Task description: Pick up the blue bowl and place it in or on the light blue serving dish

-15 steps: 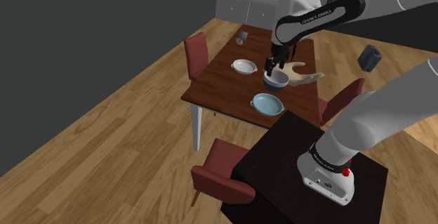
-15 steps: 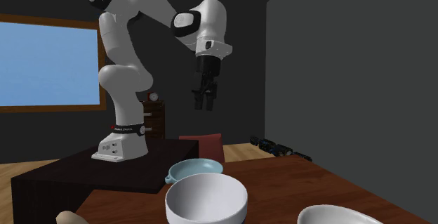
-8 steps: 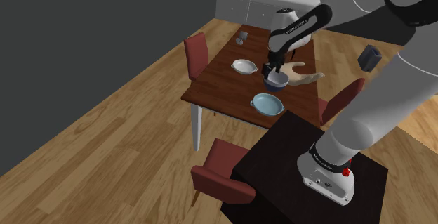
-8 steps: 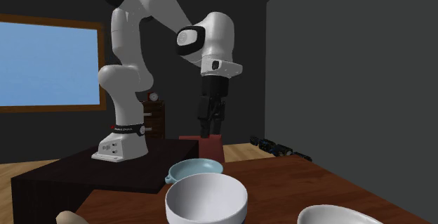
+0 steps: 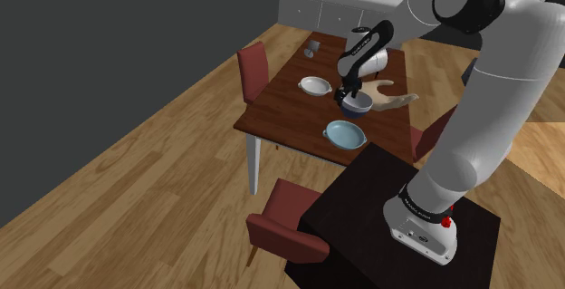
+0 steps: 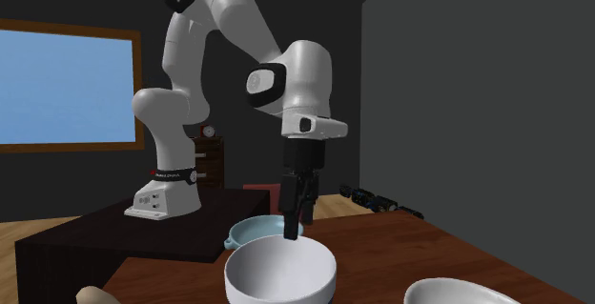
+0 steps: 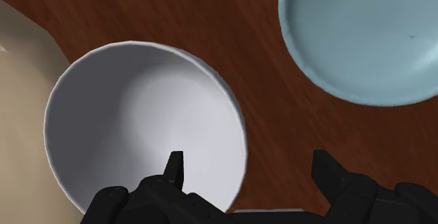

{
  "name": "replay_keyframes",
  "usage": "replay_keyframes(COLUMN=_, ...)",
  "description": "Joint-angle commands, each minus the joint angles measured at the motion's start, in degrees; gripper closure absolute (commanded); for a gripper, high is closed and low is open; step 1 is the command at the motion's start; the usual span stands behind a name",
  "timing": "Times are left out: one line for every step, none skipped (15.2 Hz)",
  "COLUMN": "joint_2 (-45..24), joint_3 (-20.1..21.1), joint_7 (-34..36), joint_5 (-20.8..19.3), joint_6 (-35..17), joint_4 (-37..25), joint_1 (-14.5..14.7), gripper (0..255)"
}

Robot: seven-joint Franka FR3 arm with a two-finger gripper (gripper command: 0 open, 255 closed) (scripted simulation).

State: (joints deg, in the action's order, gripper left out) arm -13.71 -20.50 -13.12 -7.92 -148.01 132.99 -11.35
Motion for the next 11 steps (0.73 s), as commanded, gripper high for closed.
replay_keyframes(joint_2=-2.0, joint_3=0.3, joint_7=-0.6, joint_5=0.8, joint_6=-1.6, joint_4=-0.5, joint_1=-0.5, gripper=0)
replay_keyframes(joint_2=-2.7, joint_3=0.4, joint_7=-0.7, joint_5=1.1, joint_6=-2.3, joint_4=-0.5, joint_1=-0.7, gripper=0)
replay_keyframes(joint_2=-3.5, joint_3=0.6, joint_7=-0.9, joint_5=1.4, joint_6=-2.9, joint_4=-0.6, joint_1=-0.9, gripper=0)
replay_keyframes(joint_2=-4.2, joint_3=0.7, joint_7=-1.1, joint_5=1.7, joint_6=-3.6, joint_4=-0.6, joint_1=-1.1, gripper=0)
replay_keyframes(joint_2=-5.0, joint_3=0.9, joint_7=-1.3, joint_5=1.9, joint_6=-4.3, joint_4=-0.7, joint_1=-1.3, gripper=0)
replay_keyframes(joint_2=-6.2, joint_3=1.2, joint_7=-1.6, joint_5=2.4, joint_6=-5.4, joint_4=-0.9, joint_1=-1.7, gripper=0)
replay_keyframes(joint_2=-6.2, joint_3=1.2, joint_7=-1.6, joint_5=2.4, joint_6=-5.4, joint_4=-0.8, joint_1=-1.7, gripper=0)
replay_keyframes(joint_2=-6.2, joint_3=1.2, joint_7=-1.6, joint_5=2.4, joint_6=-5.4, joint_4=-0.9, joint_1=-1.7, gripper=0)
replay_keyframes(joint_2=-6.2, joint_3=1.2, joint_7=-1.6, joint_5=2.4, joint_6=-5.4, joint_4=-0.9, joint_1=-1.7, gripper=0)
replay_keyframes(joint_2=-6.2, joint_3=1.2, joint_7=-1.6, joint_5=2.4, joint_6=-5.4, joint_4=-0.9, joint_1=-1.7, gripper=0)
replay_keyframes(joint_2=-6.2, joint_3=1.2, joint_7=-1.6, joint_5=2.4, joint_6=-5.4, joint_4=-0.9, joint_1=-1.7, gripper=0)
